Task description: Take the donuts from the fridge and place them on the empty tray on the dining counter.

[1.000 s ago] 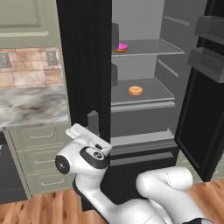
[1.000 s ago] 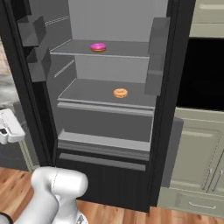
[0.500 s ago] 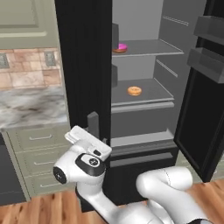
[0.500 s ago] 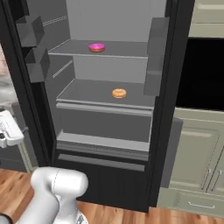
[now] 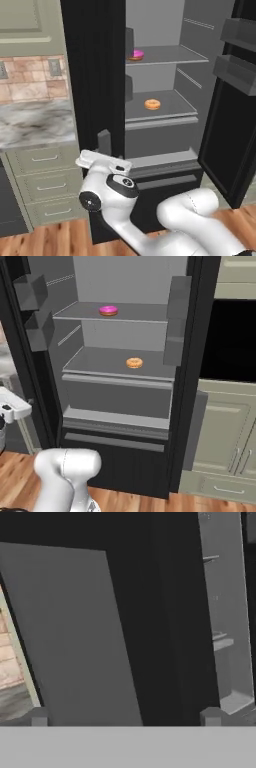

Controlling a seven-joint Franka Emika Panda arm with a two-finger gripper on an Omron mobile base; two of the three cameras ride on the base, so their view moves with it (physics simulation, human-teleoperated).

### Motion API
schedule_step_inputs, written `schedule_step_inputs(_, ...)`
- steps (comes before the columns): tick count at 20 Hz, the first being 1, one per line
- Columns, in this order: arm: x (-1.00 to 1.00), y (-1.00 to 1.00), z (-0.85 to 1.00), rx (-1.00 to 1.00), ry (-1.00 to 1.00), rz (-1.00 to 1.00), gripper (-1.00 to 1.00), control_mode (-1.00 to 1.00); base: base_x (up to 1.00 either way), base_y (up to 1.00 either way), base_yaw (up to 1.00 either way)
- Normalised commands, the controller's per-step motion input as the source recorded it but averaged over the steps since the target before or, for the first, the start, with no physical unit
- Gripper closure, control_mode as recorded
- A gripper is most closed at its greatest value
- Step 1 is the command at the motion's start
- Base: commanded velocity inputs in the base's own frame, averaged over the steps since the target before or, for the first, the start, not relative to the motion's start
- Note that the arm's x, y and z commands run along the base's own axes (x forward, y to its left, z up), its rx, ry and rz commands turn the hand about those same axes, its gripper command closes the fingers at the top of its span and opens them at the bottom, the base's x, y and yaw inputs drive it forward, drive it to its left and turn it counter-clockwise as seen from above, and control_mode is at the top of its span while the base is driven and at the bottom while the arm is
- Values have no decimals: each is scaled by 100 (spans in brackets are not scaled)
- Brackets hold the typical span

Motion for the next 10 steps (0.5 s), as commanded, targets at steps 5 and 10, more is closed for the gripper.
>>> schedule_step_inputs(5,-5,1,-8,-1,19,71,-100,-100,0,0,0)
schedule_step_inputs(10,93,59,-52,0,16,50,-100,-100,0,0,0)
